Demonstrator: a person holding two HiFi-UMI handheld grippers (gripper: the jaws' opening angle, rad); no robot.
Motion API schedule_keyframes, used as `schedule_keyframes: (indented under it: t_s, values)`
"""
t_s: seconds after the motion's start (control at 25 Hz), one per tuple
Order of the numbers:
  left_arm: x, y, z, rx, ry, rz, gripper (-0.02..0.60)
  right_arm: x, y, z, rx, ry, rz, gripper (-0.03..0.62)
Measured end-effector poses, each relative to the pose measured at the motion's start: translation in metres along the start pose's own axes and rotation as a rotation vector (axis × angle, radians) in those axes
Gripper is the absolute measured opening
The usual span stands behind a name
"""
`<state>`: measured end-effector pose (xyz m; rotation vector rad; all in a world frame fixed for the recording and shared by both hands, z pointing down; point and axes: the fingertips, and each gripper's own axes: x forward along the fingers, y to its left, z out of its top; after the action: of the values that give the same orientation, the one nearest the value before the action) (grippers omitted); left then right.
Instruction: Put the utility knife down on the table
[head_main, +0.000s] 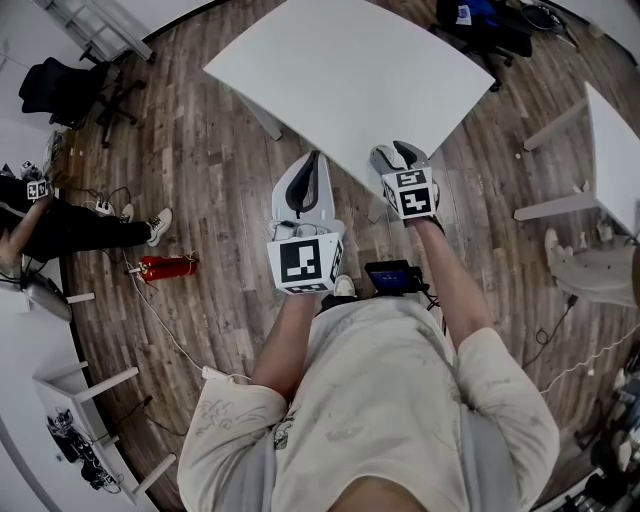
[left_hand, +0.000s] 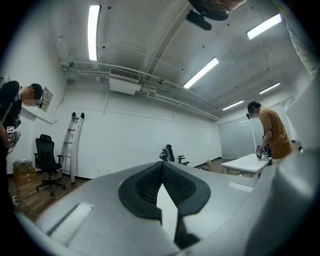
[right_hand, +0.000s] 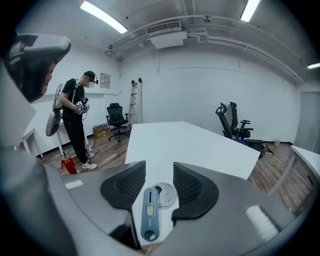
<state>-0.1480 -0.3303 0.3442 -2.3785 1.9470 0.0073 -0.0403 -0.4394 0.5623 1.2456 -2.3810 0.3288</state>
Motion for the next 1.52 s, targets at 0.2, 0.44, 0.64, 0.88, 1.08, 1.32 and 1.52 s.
schedule_keyframes:
  t_s: [0.2,0.44,0.64,0.88,1.08,1.32,1.52]
  values:
    - [0.000,0.003,0.013,0.003,-0.003,-0.004,0.020,-0.015,0.006,0.035,-0.004,-0.074,0.009,0.176]
    - [0.002,-0.001,0.015,0.006,-0.005,-0.012,0.020,-0.034,0.007,0.068,-0.010,-0.165,0.008,0.175]
    - [0.004,-0.005,0.015,0.008,-0.006,-0.016,0.020,-0.048,0.004,0.090,0.003,-0.235,0.001,0.173]
    - [0.003,0.001,0.016,0.003,-0.012,-0.008,0.020,-0.074,0.001,0.112,0.061,-0.322,-0.008,0.172]
    - [0.006,0.000,0.014,-0.001,-0.016,-0.009,0.020,-0.092,0.002,0.128,0.022,-0.377,-0.017,0.170]
    - [0.010,-0.005,0.001,-0.004,-0.020,-0.021,0.020,-0.109,0.003,0.136,0.009,-0.447,-0.019,0.166]
    - [0.009,-0.011,0.001,-0.010,-0.017,-0.031,0.020,-0.132,0.004,0.148,0.010,-0.493,-0.025,0.160]
